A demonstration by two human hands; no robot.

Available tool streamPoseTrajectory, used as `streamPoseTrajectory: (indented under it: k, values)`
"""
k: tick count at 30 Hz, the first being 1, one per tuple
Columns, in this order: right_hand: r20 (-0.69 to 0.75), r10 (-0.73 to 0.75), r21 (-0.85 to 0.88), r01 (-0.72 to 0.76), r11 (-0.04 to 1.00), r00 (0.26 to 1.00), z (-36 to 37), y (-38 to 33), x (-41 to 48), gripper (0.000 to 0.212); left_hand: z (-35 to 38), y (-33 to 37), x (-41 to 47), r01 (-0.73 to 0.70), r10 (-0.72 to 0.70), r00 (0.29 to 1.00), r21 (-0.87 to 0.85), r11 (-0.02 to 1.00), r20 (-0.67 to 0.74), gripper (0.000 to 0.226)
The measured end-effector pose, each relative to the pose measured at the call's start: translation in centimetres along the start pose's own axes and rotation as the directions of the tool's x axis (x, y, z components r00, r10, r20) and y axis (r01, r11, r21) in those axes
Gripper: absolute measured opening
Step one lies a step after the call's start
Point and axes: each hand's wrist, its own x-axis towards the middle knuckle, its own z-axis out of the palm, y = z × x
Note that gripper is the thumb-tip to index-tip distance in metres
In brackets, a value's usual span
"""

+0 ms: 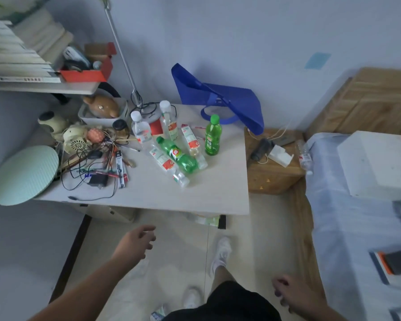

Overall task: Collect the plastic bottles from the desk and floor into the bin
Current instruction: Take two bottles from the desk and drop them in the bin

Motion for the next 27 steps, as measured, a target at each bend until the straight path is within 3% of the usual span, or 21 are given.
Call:
streamPoseTrajectory:
  k: [6,11,13,16,18,22,25,27]
  values:
    - [-0.056,-0.227,-0.168,0.215,0.962,0.972,-6.9,-10.2,7.6,0.016,0.9,2.9,4.4,0.059,-0.056,0.997,0.073,0.996,-0.045,0.023]
    - [-0.067,-0.341,-0.134,0.330,0.935,0.938,-12.7,-22.1,11.1,0.013,0.5,6.6,7.8,0.052,-0.045,0.996,0.081,0.995,-0.083,0.024]
    - [-0.098,-0.372,-0.095,0.364,0.927,0.923,-13.5,-26.3,12.4,0.021,-0.4,8.1,9.4,-0.022,0.042,0.996,0.252,0.968,-0.077,0.033]
    - [-0.136,-0.419,-0.087,0.411,0.908,0.898,-13.0,-31.6,14.2,0.040,-1.8,10.4,12.1,-0.212,0.330,0.941,0.647,0.733,-0.067,0.062]
    - [-0.119,-0.426,-0.096,0.417,0.904,0.897,-12.1,-34.2,15.3,0.064,-2.8,12.0,14.1,-0.278,0.434,0.900,0.738,0.615,-0.023,0.079]
    - [-0.073,-0.421,-0.022,0.420,0.907,0.904,-9.8,-37.8,17.5,0.106,-4.4,14.3,18.0,-0.379,0.477,0.866,0.822,0.424,0.153,0.093]
    - [-0.109,-0.459,0.022,0.464,0.886,0.882,-8.2,-39.3,18.8,0.111,-5.6,15.0,20.6,-0.440,0.474,0.834,0.859,0.262,0.283,0.098]
    - [-0.149,-0.468,0.064,0.481,0.874,0.871,-7.5,-39.8,19.4,0.099,-6.1,14.9,21.9,-0.492,0.495,0.791,0.854,0.168,0.359,0.094]
